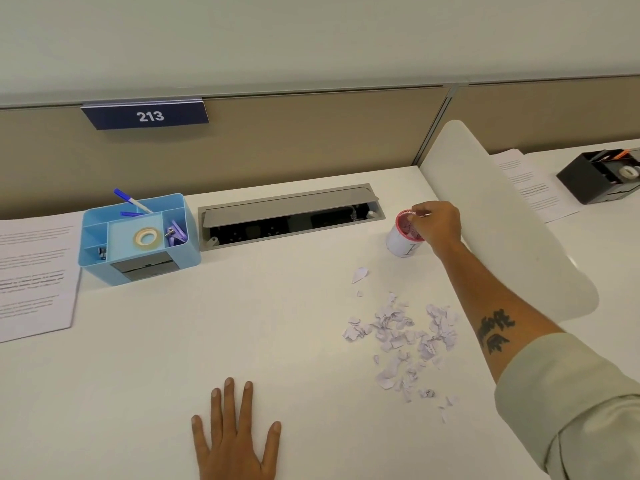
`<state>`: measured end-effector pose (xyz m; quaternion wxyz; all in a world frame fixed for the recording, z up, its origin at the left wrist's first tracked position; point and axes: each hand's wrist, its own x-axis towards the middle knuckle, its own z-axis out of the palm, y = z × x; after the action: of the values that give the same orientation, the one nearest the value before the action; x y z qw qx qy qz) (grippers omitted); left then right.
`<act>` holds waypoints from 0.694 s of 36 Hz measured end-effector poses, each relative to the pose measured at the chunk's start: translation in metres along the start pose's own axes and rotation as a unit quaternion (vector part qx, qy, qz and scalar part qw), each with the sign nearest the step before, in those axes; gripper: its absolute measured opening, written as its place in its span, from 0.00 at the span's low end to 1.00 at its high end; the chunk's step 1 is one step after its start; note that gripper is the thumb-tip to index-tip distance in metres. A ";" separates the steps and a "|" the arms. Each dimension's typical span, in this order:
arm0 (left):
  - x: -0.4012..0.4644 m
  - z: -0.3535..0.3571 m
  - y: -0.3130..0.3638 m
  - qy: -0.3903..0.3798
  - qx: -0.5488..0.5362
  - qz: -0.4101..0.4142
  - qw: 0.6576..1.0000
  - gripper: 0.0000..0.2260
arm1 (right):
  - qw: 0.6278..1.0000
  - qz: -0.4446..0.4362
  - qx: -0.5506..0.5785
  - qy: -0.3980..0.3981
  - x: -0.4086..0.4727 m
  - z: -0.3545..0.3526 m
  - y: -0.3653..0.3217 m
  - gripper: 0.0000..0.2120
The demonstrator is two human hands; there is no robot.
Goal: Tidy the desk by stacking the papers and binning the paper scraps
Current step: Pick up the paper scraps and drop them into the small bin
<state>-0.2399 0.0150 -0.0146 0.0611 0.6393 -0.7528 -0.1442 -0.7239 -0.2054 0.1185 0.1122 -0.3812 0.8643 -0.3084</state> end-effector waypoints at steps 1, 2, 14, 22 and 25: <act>0.000 0.000 0.000 0.000 -0.001 0.000 1.000 0.40 | 1.000 -0.001 0.003 0.005 -0.001 -0.001 -0.001 0.13; -0.001 0.000 0.000 0.001 -0.002 0.001 1.000 0.40 | 1.000 -0.006 0.005 0.010 -0.002 -0.001 -0.002 0.13; -0.004 -0.001 -0.003 -0.004 -0.012 0.005 1.000 0.39 | 0.964 -0.243 -0.023 -0.107 -0.072 0.044 -0.011 0.09; -0.006 0.000 -0.004 -0.001 -0.014 0.012 1.000 0.38 | 0.918 -0.191 -0.168 -0.303 -0.125 0.079 0.013 0.28; -0.007 -0.001 -0.005 -0.002 -0.013 0.013 1.000 0.38 | 0.917 -0.202 -0.170 -0.300 -0.145 0.083 0.023 0.28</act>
<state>-0.2338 0.0209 -0.0143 0.0697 0.6283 -0.7592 -0.1548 -0.6029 -0.1251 0.0330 0.2352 -0.6354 0.7341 -0.0439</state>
